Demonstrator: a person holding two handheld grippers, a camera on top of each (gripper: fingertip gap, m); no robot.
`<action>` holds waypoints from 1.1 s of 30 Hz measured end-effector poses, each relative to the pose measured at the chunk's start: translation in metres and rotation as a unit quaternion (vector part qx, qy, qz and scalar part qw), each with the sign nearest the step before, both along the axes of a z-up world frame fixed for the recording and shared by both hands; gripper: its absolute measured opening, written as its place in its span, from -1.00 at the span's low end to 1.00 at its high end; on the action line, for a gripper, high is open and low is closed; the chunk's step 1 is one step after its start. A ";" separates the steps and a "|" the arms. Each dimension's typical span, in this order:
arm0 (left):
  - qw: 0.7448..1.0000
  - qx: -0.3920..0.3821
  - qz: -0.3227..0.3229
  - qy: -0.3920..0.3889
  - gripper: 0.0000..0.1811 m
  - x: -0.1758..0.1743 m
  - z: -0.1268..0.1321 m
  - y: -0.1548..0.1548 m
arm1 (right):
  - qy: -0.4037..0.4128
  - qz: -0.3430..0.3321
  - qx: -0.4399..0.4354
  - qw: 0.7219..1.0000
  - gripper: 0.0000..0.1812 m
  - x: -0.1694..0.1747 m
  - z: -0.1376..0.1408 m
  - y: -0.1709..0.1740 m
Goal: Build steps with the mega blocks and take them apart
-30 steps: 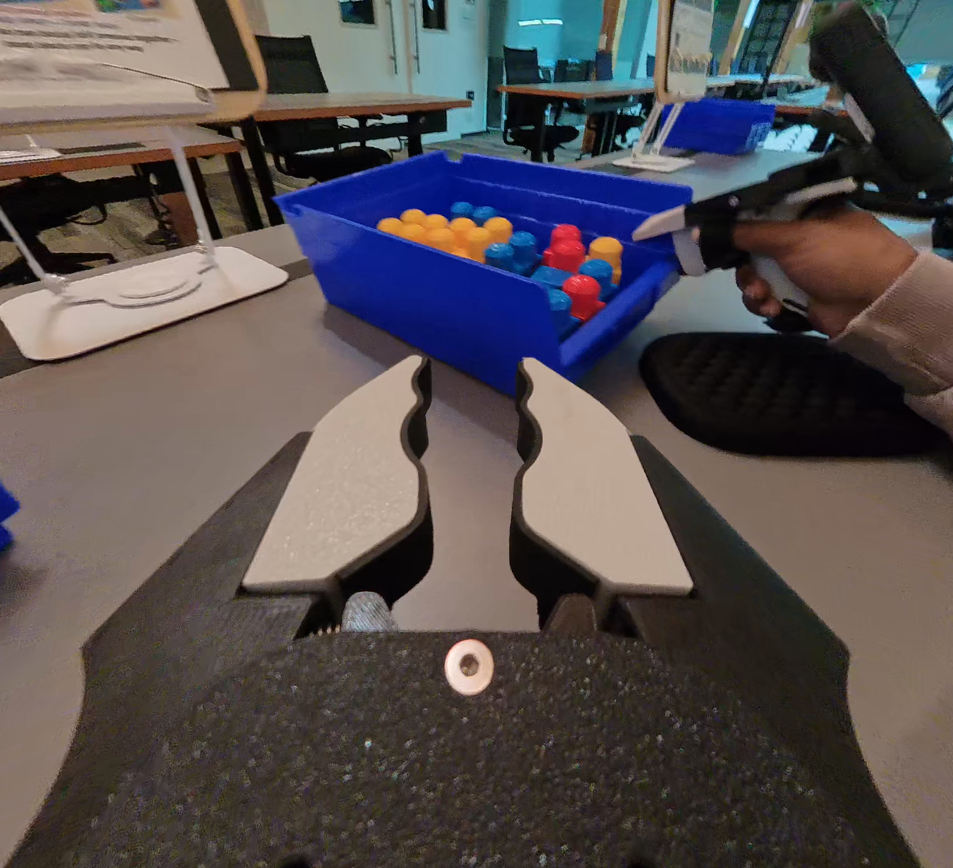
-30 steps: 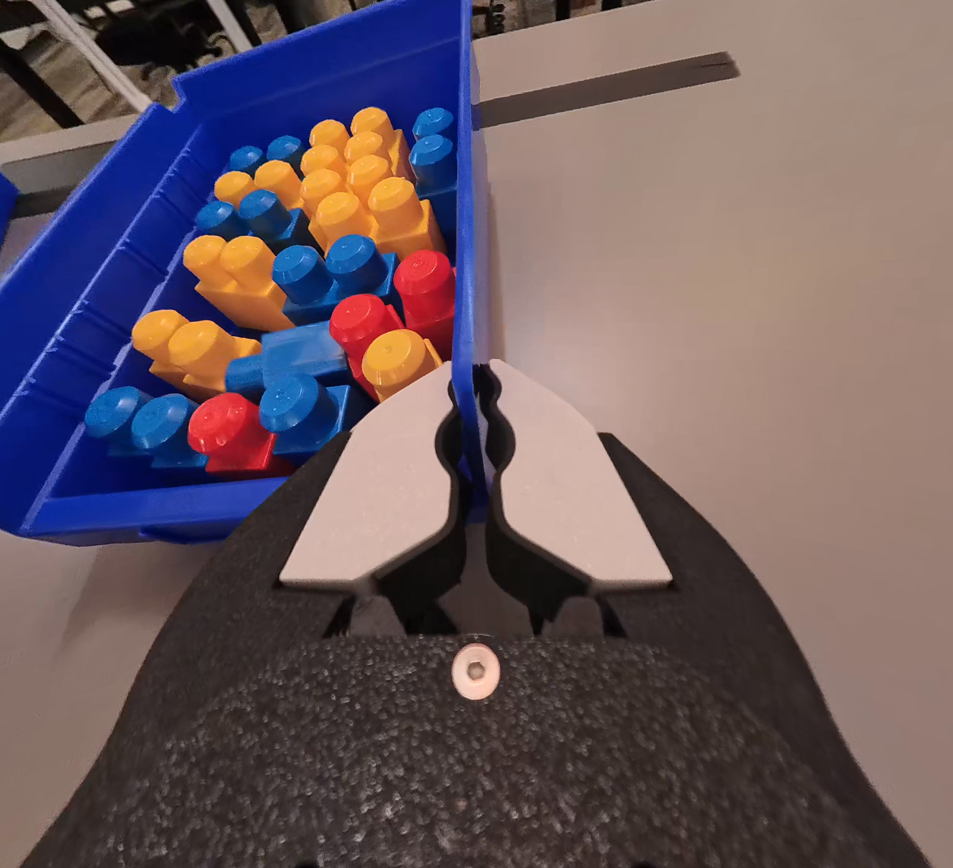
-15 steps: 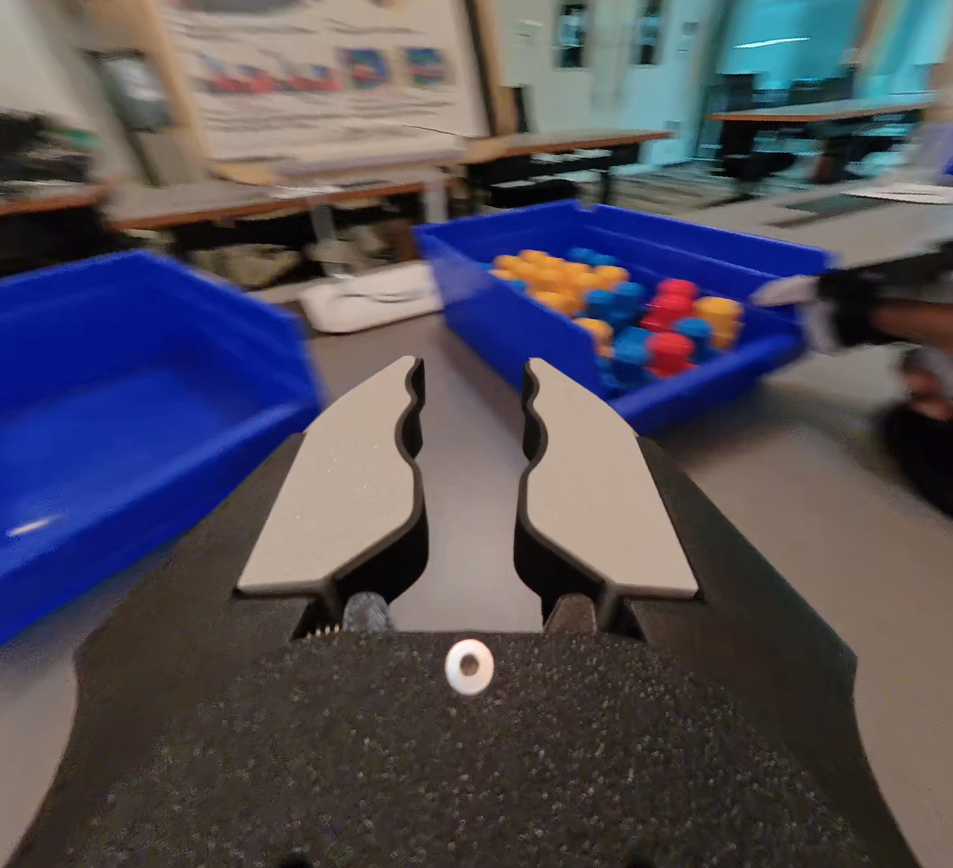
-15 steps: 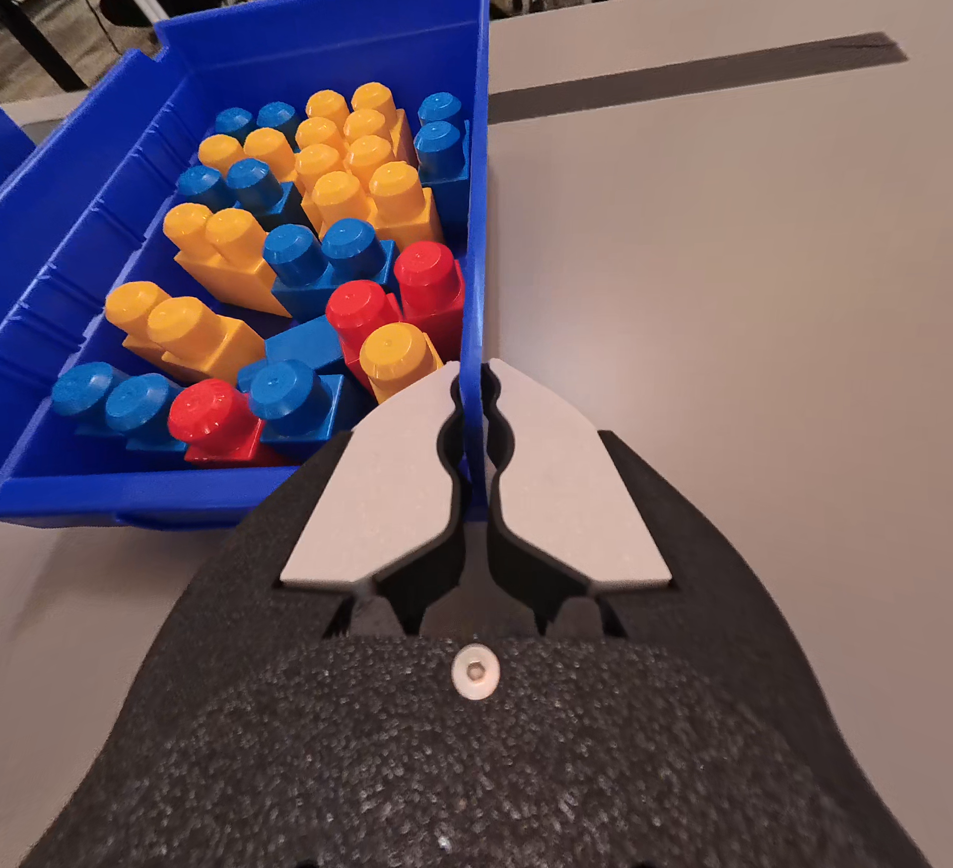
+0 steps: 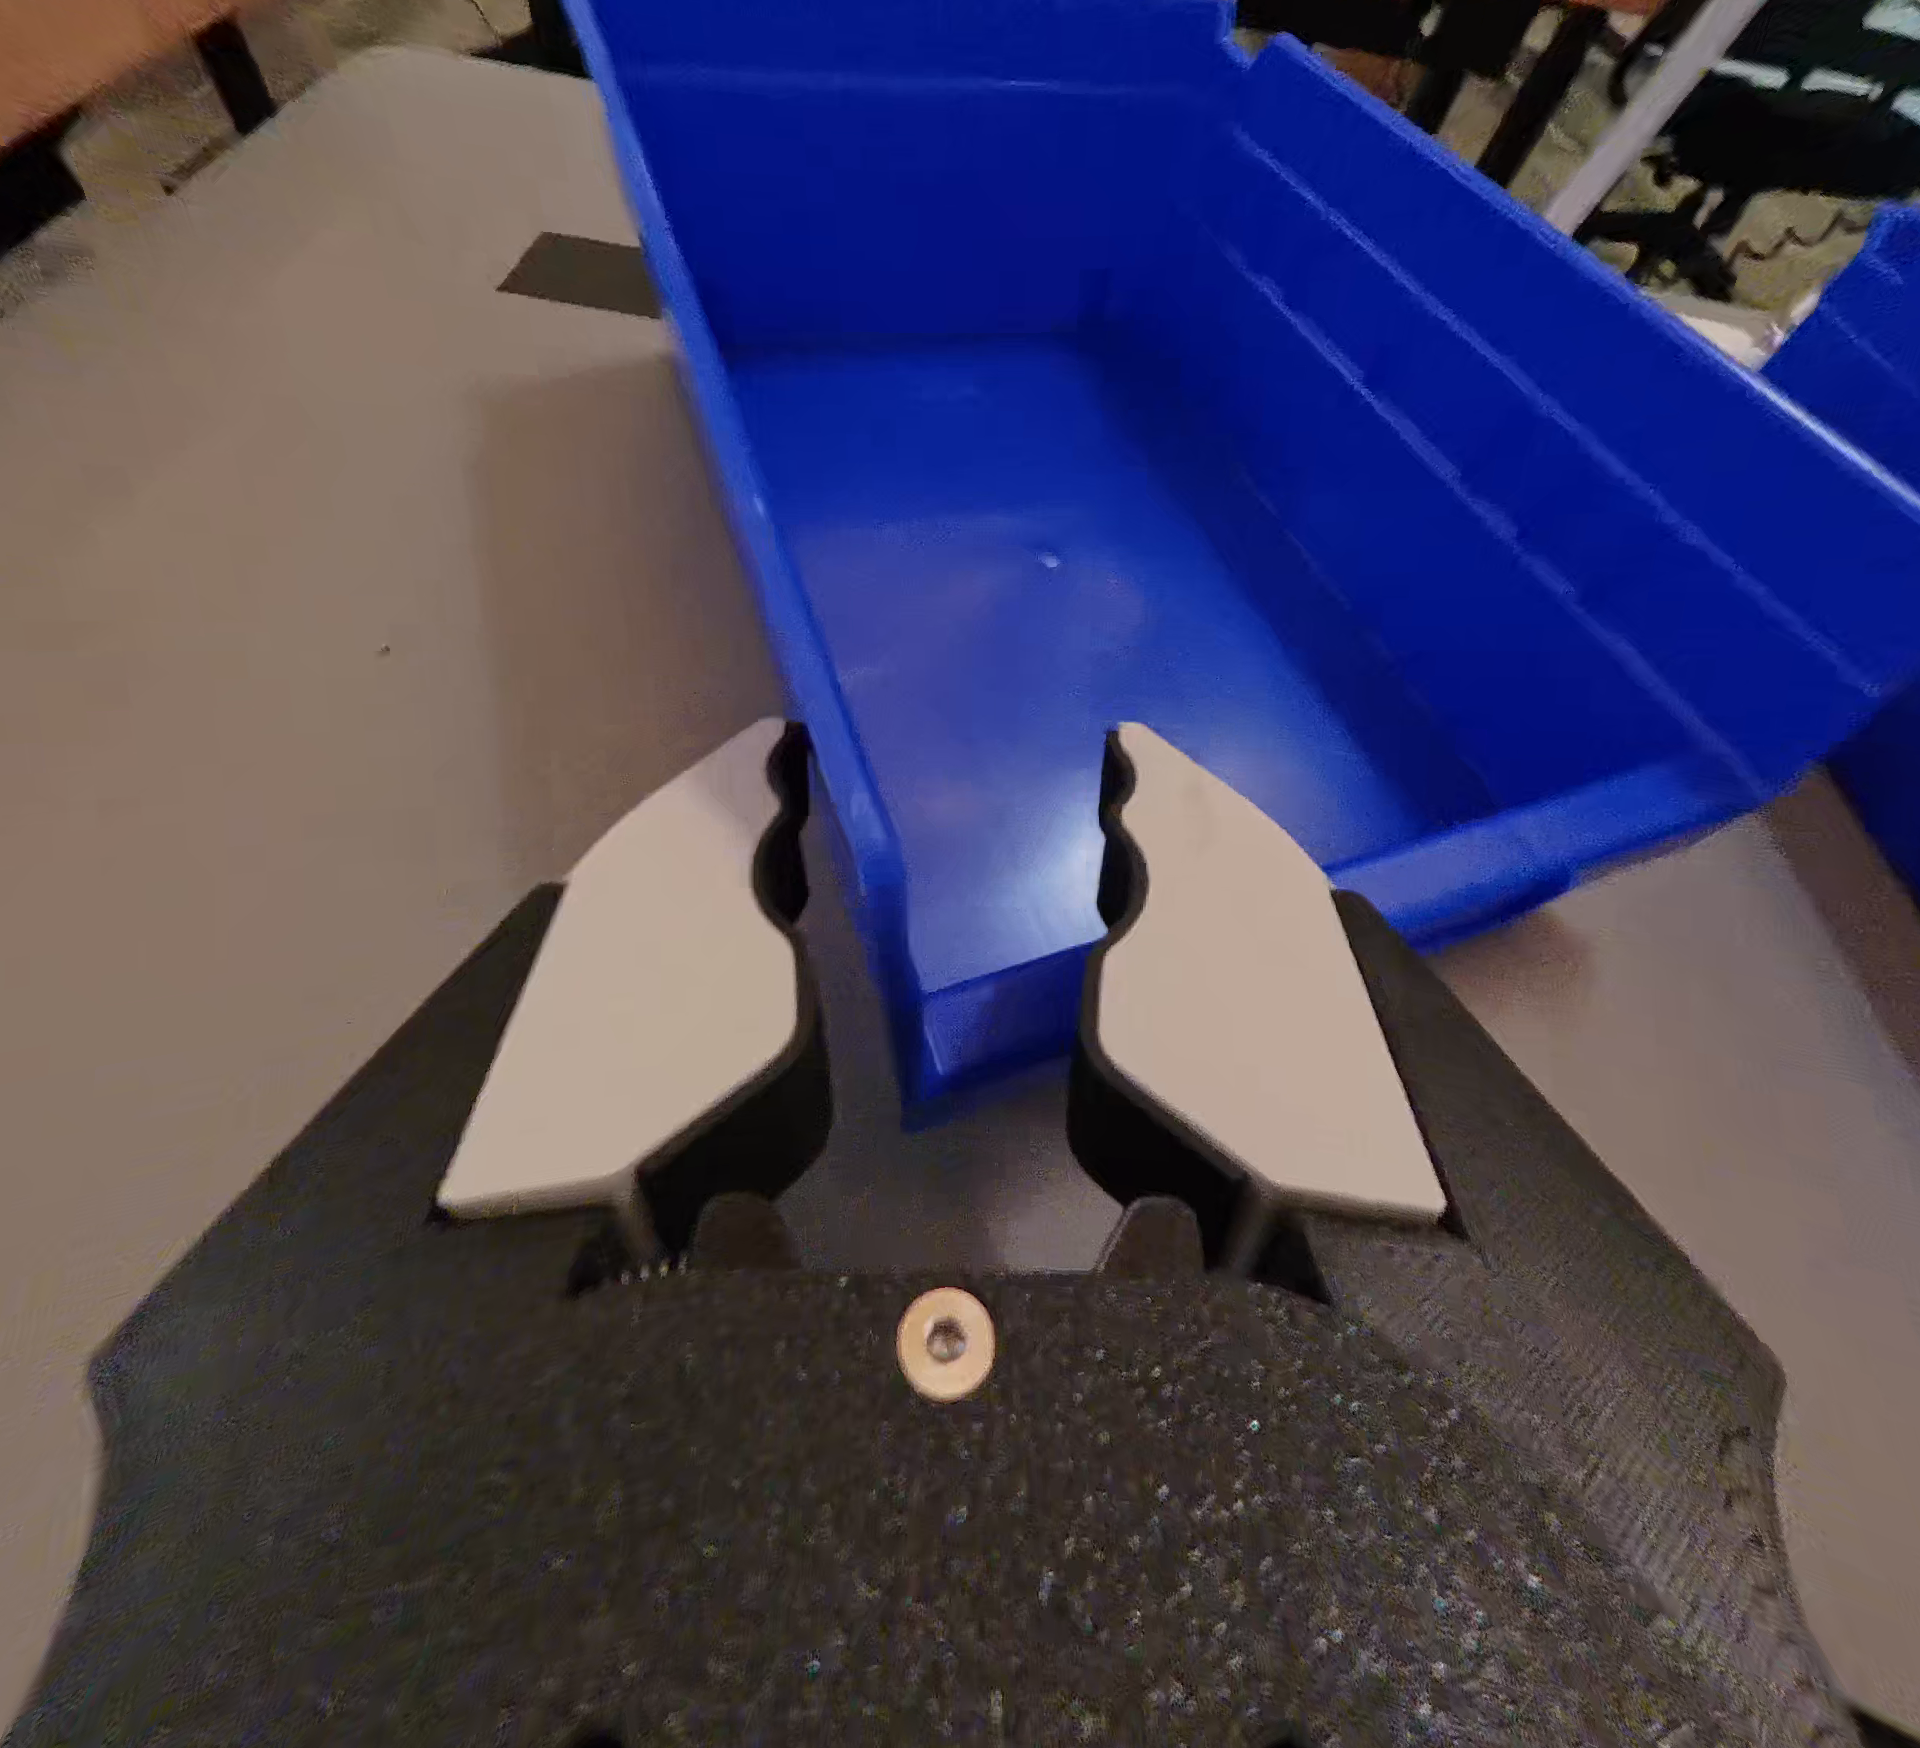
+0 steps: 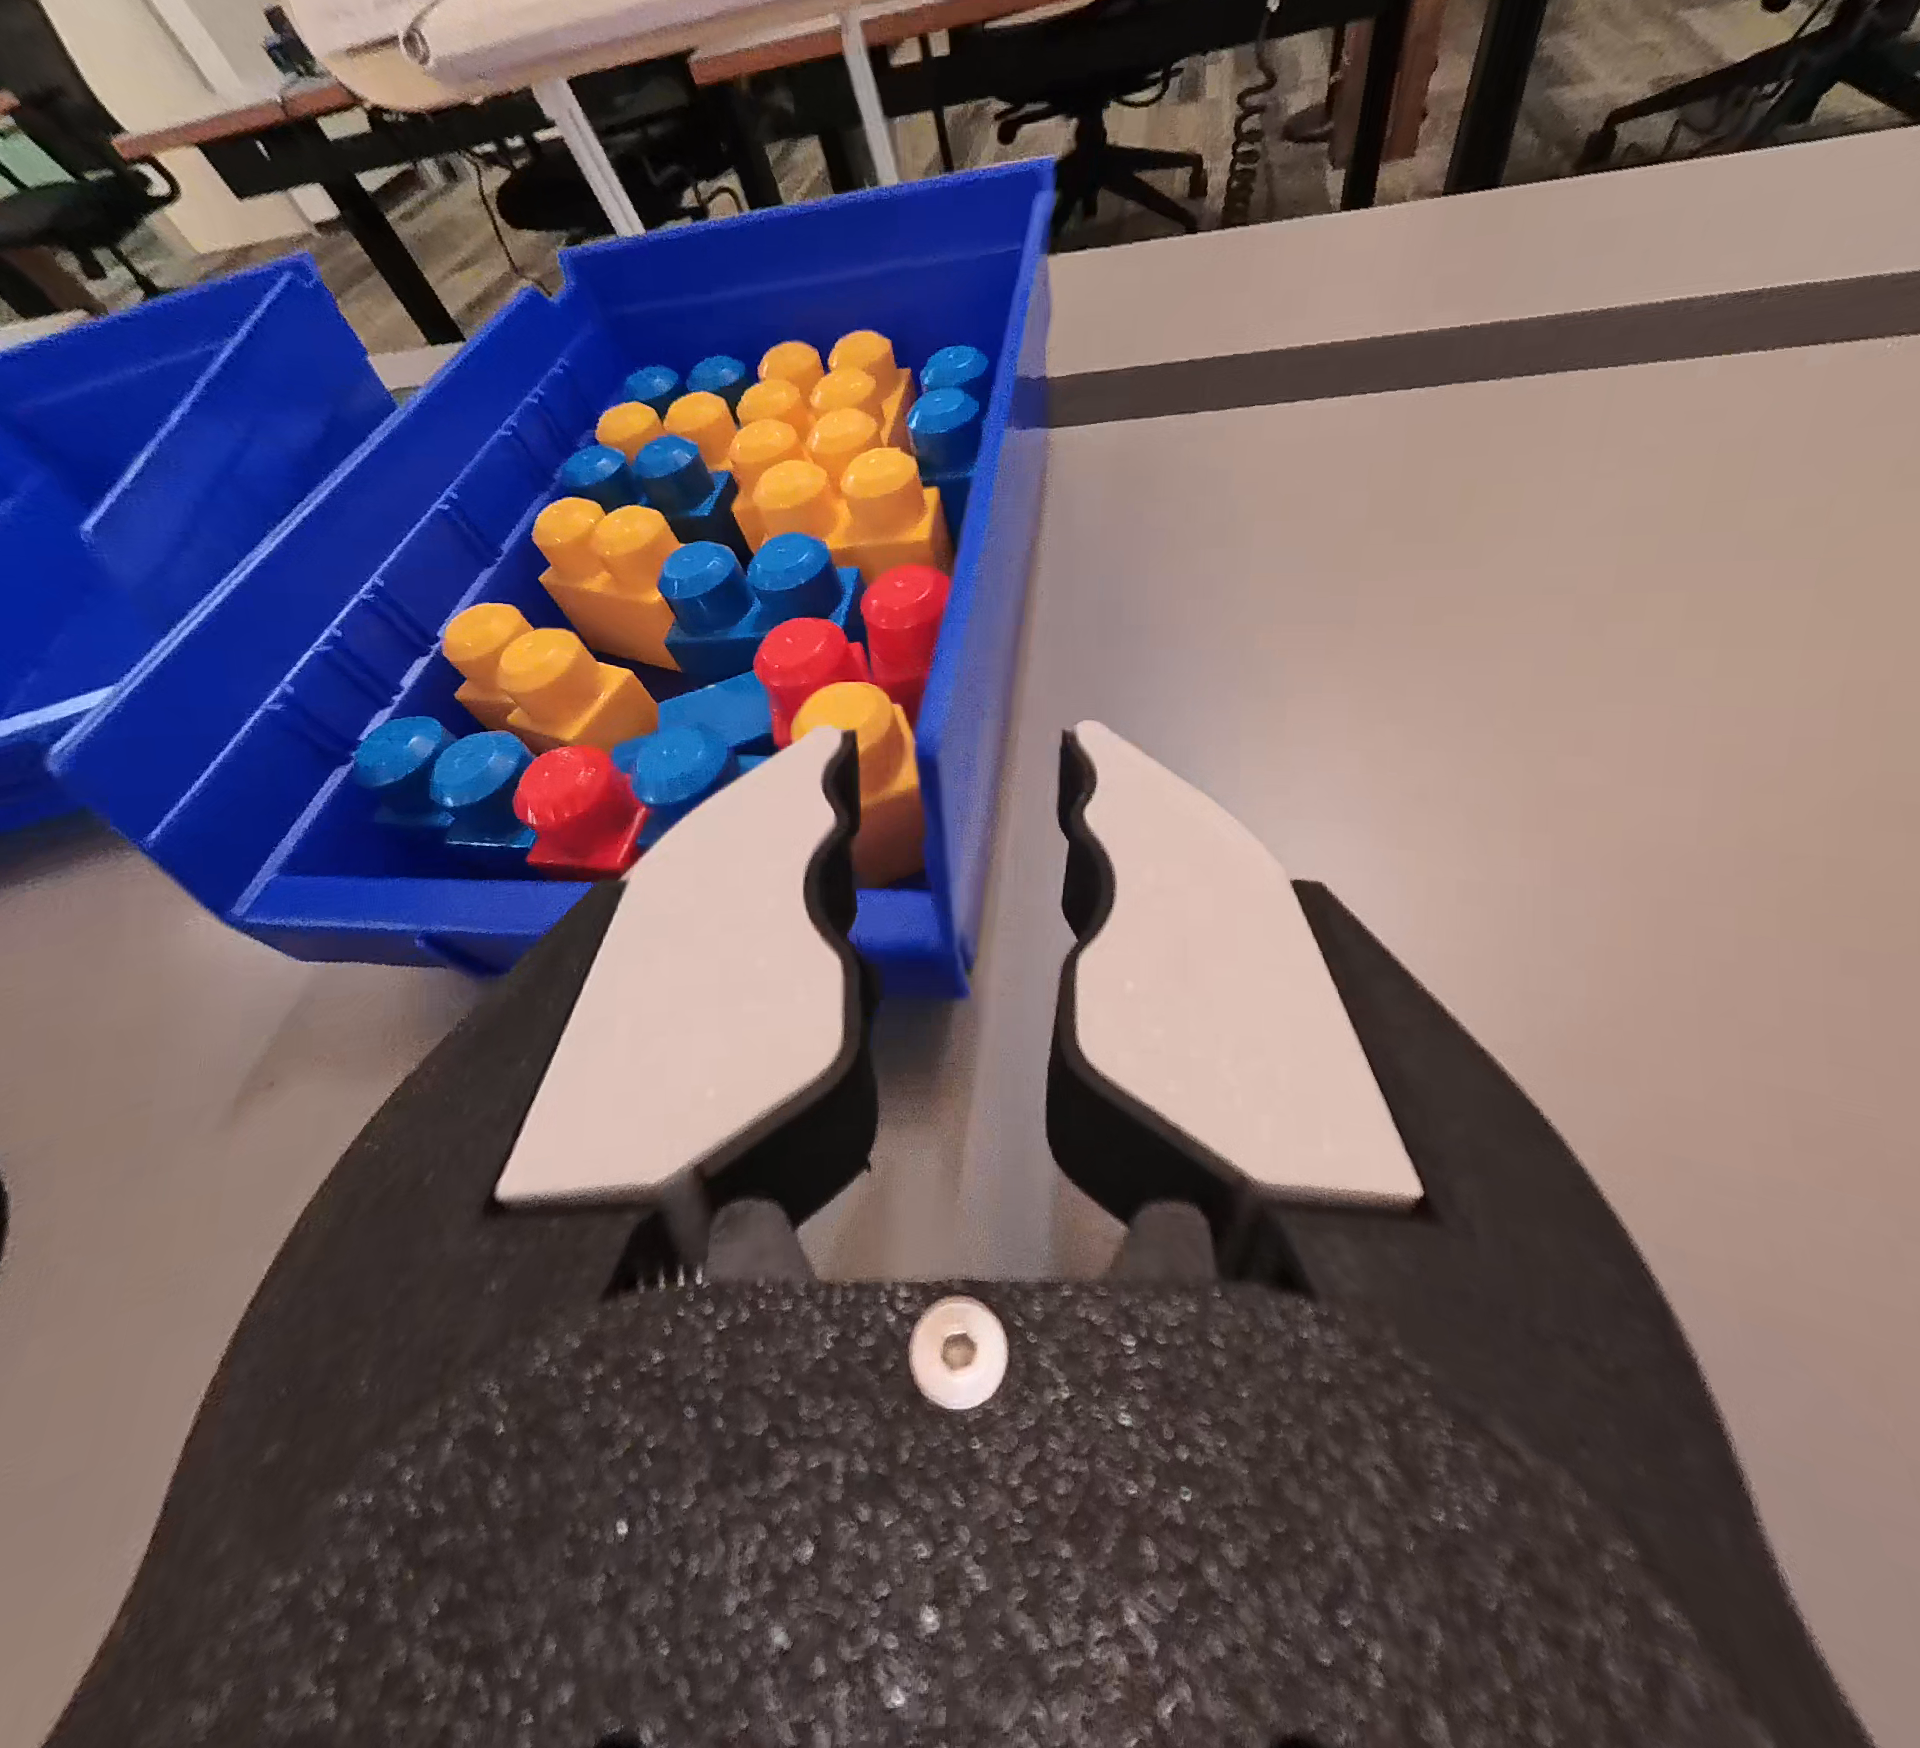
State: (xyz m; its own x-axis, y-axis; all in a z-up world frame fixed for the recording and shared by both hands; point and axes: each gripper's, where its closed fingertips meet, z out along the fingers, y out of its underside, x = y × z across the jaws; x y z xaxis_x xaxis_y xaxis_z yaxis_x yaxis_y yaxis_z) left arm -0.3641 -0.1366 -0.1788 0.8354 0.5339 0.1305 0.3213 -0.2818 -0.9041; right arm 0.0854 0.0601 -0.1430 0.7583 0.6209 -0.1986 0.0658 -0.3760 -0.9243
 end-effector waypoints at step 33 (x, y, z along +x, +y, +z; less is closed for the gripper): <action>0.963 0.211 -0.123 0.112 -0.94 0.228 0.159 -0.049 | 0.058 0.178 0.193 0.963 -0.24 -0.081 0.099 -0.171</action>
State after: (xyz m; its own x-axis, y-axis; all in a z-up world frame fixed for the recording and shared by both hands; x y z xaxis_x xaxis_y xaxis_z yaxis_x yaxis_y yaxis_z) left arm -0.1365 -0.1854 -0.0198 0.9622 0.2556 0.0939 0.0750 0.0829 -0.9937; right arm 0.0041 -0.1112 -0.0437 0.4704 0.8820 0.0280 0.0153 0.0236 -0.9996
